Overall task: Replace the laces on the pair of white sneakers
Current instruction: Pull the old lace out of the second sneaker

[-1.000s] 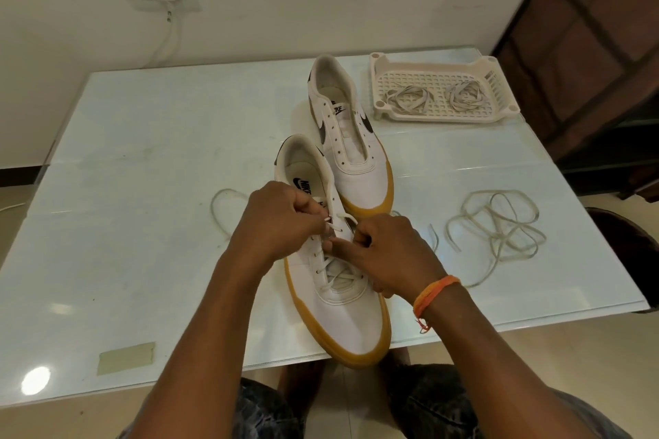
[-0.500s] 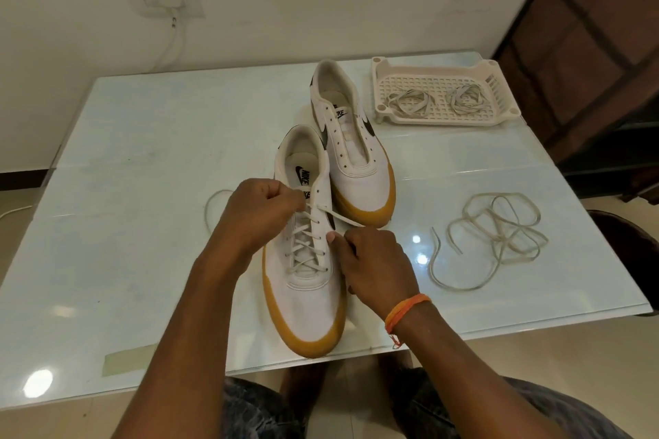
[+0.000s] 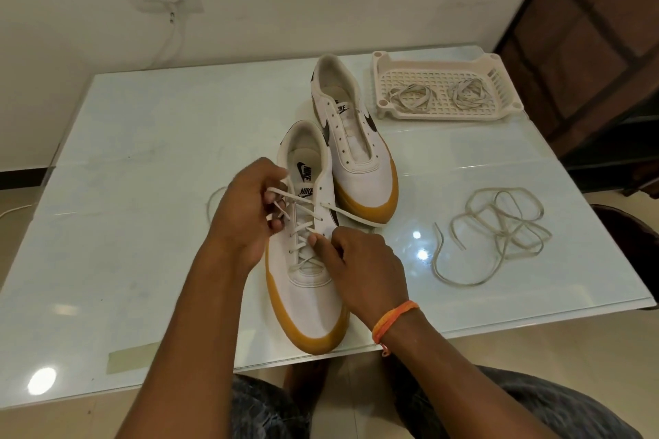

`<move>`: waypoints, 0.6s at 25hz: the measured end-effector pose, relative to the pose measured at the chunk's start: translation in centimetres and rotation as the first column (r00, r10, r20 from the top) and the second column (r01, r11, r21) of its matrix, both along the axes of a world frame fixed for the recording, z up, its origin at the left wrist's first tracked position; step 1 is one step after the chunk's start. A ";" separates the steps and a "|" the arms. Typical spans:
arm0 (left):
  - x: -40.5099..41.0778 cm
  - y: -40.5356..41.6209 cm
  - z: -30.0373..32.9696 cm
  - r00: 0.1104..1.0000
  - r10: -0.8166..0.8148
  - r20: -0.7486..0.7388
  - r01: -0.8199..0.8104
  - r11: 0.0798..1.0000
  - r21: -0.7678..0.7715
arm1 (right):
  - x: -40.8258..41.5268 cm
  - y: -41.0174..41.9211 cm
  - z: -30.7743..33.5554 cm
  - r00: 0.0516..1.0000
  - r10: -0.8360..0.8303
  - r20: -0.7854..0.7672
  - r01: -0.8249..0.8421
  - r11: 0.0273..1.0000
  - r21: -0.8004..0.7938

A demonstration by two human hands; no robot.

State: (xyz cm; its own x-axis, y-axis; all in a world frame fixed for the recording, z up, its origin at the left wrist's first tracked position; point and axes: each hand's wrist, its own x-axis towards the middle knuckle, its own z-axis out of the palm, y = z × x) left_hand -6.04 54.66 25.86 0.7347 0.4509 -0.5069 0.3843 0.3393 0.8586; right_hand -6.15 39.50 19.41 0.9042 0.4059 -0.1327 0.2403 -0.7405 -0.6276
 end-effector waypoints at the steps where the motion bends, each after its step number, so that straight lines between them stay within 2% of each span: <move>1: -0.1 -0.2 -0.2 0.994 -0.091 -0.067 0.107 0.950 0.293 | 0.0 0.0 0.0 1.000 -0.003 -0.008 0.003 1.000 0.006; 2: 0.0 -0.4 -0.6 0.984 -0.115 -0.135 0.174 0.767 0.617 | 0.0 0.0 0.1 1.000 -0.007 -0.016 0.007 1.000 0.013; 3: -0.1 -0.6 -0.9 0.985 -0.068 -0.156 0.168 0.541 0.824 | 0.0 0.0 0.1 1.000 -0.009 -0.019 0.009 1.000 0.016; 4: -0.1 -0.8 -0.8 0.988 -0.043 -0.149 0.155 0.347 0.925 | 0.0 0.0 0.1 1.000 -0.008 -0.018 0.009 1.000 0.019; 5: -0.2 -0.9 -0.8 0.984 -0.068 -0.162 0.173 0.205 0.963 | 0.1 0.0 0.0 1.000 -0.007 -0.022 0.008 1.000 0.019; 7: -0.3 -1.1 -1.1 0.941 -0.158 -0.300 0.304 0.001 0.953 | 0.1 0.0 0.0 0.999 -0.004 -0.037 0.005 1.000 0.012; 9: -0.3 -1.2 -1.5 0.887 -0.156 -0.435 0.428 -0.076 0.900 | 0.2 0.0 0.0 0.999 0.004 -0.044 -0.005 1.000 -0.004; 10: -0.2 -1.2 -1.7 0.883 -0.143 -0.447 0.443 -0.062 0.894 | 0.3 0.0 0.1 0.999 0.008 -0.045 -0.008 1.000 -0.008; 13: 0.0 -1.1 -1.6 0.931 -0.132 -0.341 0.352 0.070 0.933 | 0.3 0.0 0.3 0.999 0.014 -0.045 -0.013 1.000 0.004; 15: 0.0 -0.8 -1.2 0.979 -0.027 -0.201 0.202 0.189 0.961 | 0.2 -0.1 0.4 0.999 0.008 -0.045 -0.007 1.000 0.013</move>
